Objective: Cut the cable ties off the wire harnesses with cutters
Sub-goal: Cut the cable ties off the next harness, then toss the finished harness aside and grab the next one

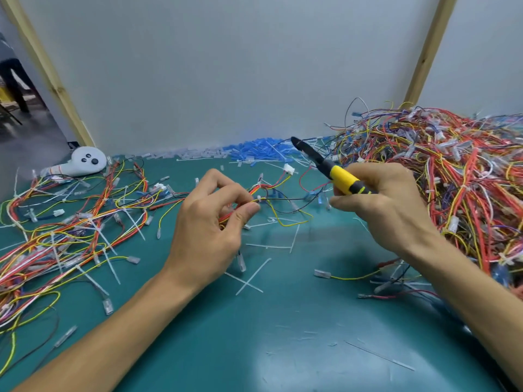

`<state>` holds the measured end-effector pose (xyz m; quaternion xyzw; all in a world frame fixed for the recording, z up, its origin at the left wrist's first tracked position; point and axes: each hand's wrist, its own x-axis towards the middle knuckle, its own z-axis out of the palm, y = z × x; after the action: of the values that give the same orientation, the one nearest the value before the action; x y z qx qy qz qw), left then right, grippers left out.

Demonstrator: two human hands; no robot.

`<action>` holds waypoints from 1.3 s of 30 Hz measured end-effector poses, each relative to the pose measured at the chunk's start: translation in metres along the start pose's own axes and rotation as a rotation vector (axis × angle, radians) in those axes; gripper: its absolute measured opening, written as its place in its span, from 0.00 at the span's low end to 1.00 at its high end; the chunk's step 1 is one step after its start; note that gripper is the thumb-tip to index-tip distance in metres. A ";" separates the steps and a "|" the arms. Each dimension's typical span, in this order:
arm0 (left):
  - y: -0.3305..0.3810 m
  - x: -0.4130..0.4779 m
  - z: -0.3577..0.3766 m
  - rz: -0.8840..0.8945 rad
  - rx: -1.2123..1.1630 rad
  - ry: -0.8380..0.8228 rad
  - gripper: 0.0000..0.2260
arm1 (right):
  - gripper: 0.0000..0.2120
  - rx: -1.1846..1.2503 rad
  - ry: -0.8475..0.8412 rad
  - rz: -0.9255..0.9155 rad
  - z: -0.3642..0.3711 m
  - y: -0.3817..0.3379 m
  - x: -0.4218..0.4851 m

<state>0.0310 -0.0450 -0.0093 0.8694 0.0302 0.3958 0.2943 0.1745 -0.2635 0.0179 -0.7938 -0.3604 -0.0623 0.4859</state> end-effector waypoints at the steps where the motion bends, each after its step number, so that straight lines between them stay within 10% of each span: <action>1: -0.001 0.002 0.000 -0.020 -0.002 0.002 0.07 | 0.11 -0.025 0.060 -0.011 -0.002 0.002 0.001; 5: -0.012 0.005 0.002 -0.077 0.010 0.041 0.08 | 0.12 -0.089 0.097 -0.091 -0.003 0.005 0.001; 14: 0.002 0.044 -0.019 -0.047 0.103 0.462 0.11 | 0.12 -0.456 -0.506 -0.336 0.023 -0.002 -0.017; 20: 0.121 0.141 0.006 0.163 0.082 0.377 0.08 | 0.08 -0.415 -0.517 -0.326 0.030 -0.008 -0.020; 24: 0.220 0.170 0.043 -0.017 -0.285 -0.188 0.20 | 0.08 -0.398 -0.522 -0.295 0.026 -0.006 -0.020; 27: 0.249 0.150 0.039 0.194 -0.165 -0.224 0.15 | 0.10 -0.404 -0.512 -0.278 0.024 -0.002 -0.019; 39: 0.055 0.076 -0.077 -0.365 0.187 -0.143 0.06 | 0.14 -0.334 -0.494 -0.303 0.025 -0.001 -0.019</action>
<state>0.0181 -0.0311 0.1107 0.8988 0.2029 0.2688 0.2806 0.1540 -0.2524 -0.0027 -0.7909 -0.5661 0.0022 0.2323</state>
